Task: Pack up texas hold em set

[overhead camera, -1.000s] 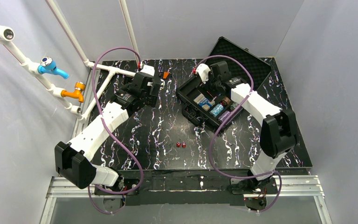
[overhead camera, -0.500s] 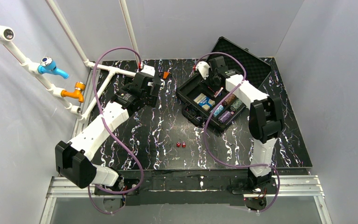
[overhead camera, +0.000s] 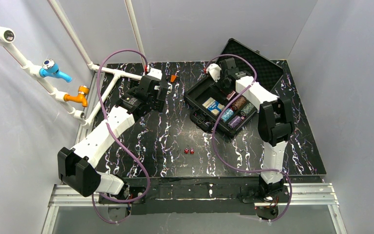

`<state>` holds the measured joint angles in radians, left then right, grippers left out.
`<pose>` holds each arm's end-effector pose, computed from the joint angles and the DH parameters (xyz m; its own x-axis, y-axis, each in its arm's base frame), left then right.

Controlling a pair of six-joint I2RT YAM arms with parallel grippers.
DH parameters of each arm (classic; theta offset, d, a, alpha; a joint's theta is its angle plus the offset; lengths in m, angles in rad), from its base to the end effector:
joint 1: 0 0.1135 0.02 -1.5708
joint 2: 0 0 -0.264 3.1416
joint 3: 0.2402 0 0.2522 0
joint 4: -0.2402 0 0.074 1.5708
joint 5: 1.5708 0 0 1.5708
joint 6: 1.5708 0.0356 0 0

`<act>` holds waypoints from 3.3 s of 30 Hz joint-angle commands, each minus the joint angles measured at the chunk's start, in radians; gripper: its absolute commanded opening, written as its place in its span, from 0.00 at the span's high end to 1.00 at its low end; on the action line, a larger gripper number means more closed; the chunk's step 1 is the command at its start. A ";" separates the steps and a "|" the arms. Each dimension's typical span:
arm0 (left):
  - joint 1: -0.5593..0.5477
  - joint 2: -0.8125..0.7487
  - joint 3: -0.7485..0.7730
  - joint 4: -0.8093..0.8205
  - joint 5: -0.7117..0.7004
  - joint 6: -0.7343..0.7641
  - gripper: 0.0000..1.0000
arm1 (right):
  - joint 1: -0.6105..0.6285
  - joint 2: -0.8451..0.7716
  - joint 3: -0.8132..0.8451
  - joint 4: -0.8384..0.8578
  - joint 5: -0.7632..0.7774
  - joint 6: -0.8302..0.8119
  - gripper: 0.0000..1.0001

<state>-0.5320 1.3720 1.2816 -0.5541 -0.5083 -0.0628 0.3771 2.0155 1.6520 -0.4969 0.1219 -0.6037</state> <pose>0.2684 -0.1379 0.3468 -0.5235 0.2445 -0.8162 0.0751 0.9674 0.2417 0.4248 0.1636 0.2379 -0.4146 -0.7703 -0.4845 -0.6403 0.6253 -0.4461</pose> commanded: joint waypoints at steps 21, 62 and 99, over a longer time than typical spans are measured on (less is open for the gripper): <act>0.004 0.011 -0.008 -0.012 0.021 -0.006 0.00 | -0.021 0.089 0.123 -0.097 0.049 -0.001 0.84; 0.004 0.009 -0.007 -0.013 0.010 -0.002 0.01 | -0.014 -0.033 0.107 -0.064 -0.016 0.183 0.17; 0.004 -0.016 -0.002 -0.016 0.019 -0.002 0.01 | -0.079 0.024 -0.009 0.118 0.166 0.712 0.95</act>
<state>-0.5320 1.3861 1.2816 -0.5541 -0.4850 -0.0635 0.2958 2.0193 1.6382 -0.4168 0.3302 0.1017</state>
